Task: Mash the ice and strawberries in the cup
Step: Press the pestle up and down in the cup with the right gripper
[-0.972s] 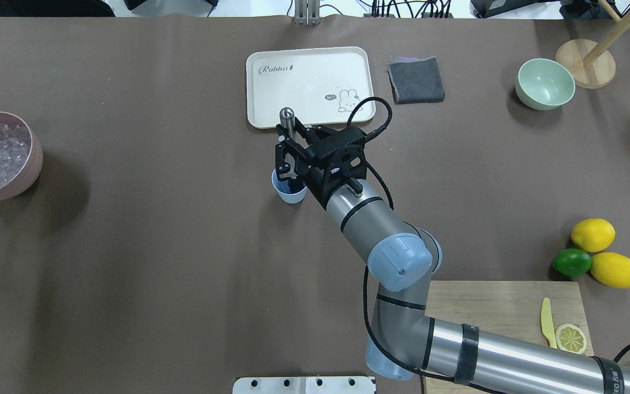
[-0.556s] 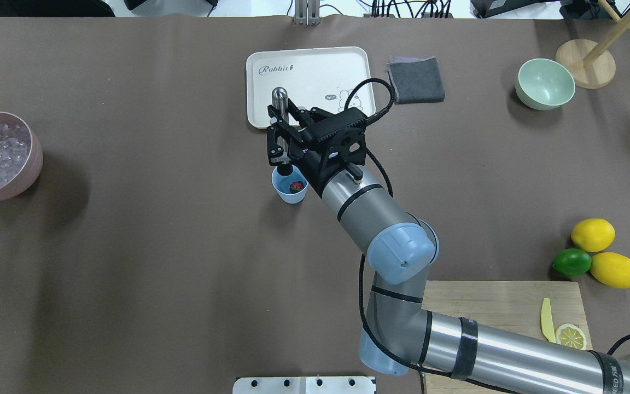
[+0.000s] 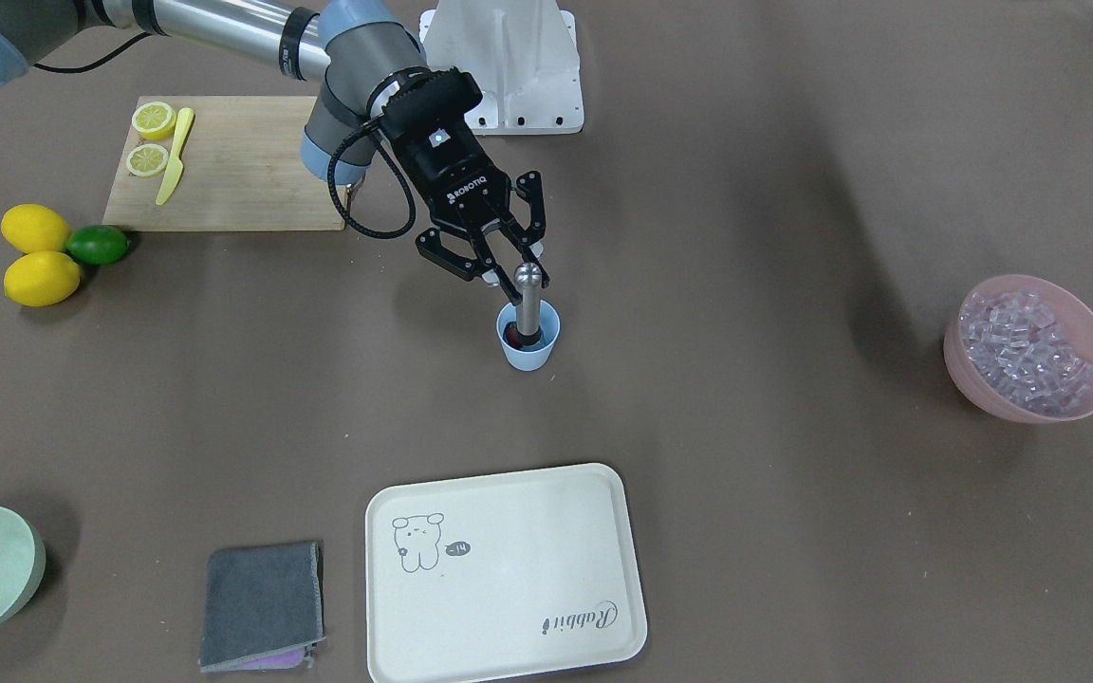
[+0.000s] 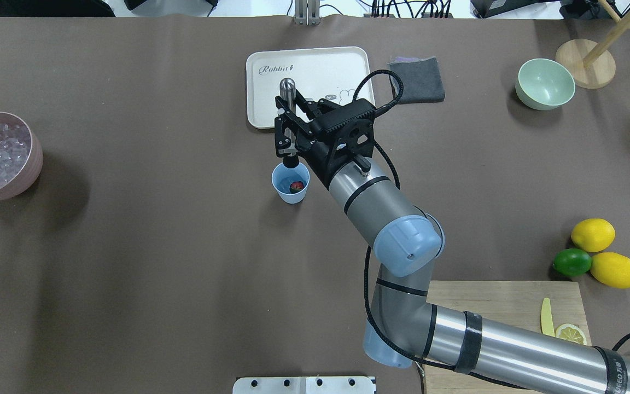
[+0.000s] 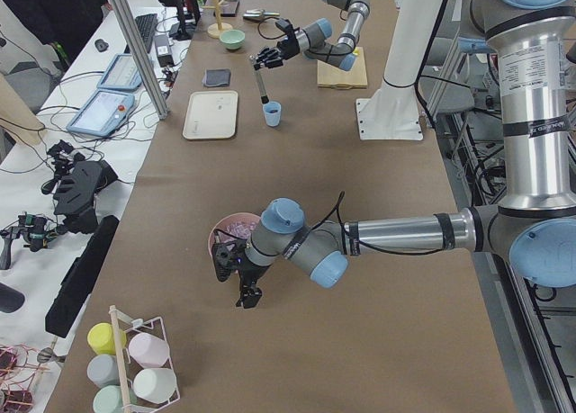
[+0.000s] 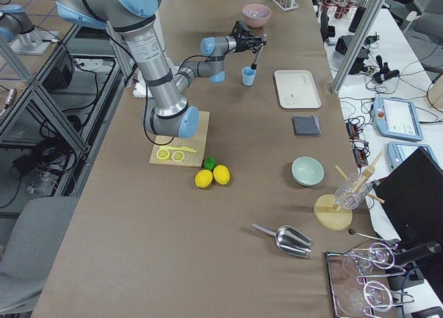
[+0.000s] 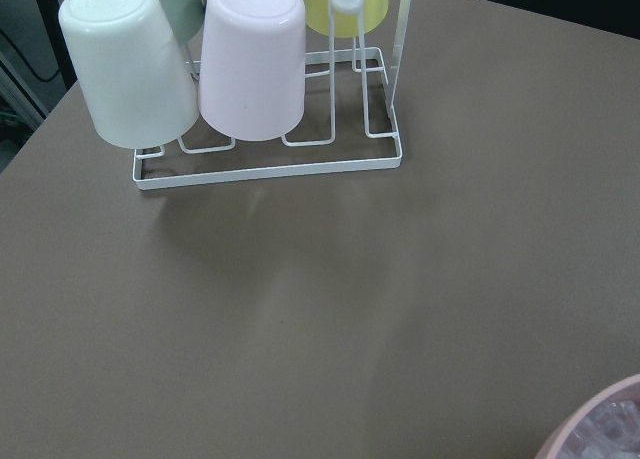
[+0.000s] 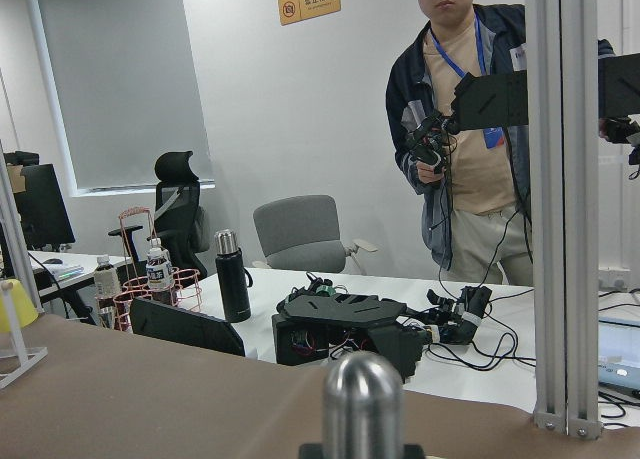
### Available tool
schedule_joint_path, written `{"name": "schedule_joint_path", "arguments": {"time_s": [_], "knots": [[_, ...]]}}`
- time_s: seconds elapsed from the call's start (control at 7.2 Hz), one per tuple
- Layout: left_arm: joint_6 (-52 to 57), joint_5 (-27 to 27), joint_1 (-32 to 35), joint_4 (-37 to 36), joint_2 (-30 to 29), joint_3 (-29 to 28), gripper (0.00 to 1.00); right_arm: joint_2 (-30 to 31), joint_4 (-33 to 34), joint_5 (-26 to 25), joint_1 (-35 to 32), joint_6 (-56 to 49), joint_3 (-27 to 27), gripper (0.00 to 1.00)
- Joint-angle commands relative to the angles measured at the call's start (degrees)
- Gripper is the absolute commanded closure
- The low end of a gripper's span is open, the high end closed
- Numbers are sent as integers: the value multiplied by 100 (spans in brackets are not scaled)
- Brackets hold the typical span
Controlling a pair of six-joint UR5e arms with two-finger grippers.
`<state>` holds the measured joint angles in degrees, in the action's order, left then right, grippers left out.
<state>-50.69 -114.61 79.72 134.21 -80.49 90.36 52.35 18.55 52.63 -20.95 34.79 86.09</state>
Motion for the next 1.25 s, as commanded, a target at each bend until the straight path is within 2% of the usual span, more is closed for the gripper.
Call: {"name": "schedule_joint_path", "arguments": {"time_s": [0.0, 0.28, 0.56, 0.97, 1.11], "knots": [[15, 0, 0, 0, -10, 0, 2, 73, -9, -312, 274, 19, -92, 100], [15, 0, 0, 0, -19, -9, 2, 65, -9, -341, 293, 10, -312, 100], [15, 0, 0, 0, -10, 0, 2, 12, 26, -333, 293, 10, -269, 100], [15, 0, 0, 0, -37, 0, 2, -85, 61, -289, 83, -16, 283, 100], [15, 0, 0, 0, -37, 8, 2, -111, 174, -62, -92, -16, 477, 100]]}}
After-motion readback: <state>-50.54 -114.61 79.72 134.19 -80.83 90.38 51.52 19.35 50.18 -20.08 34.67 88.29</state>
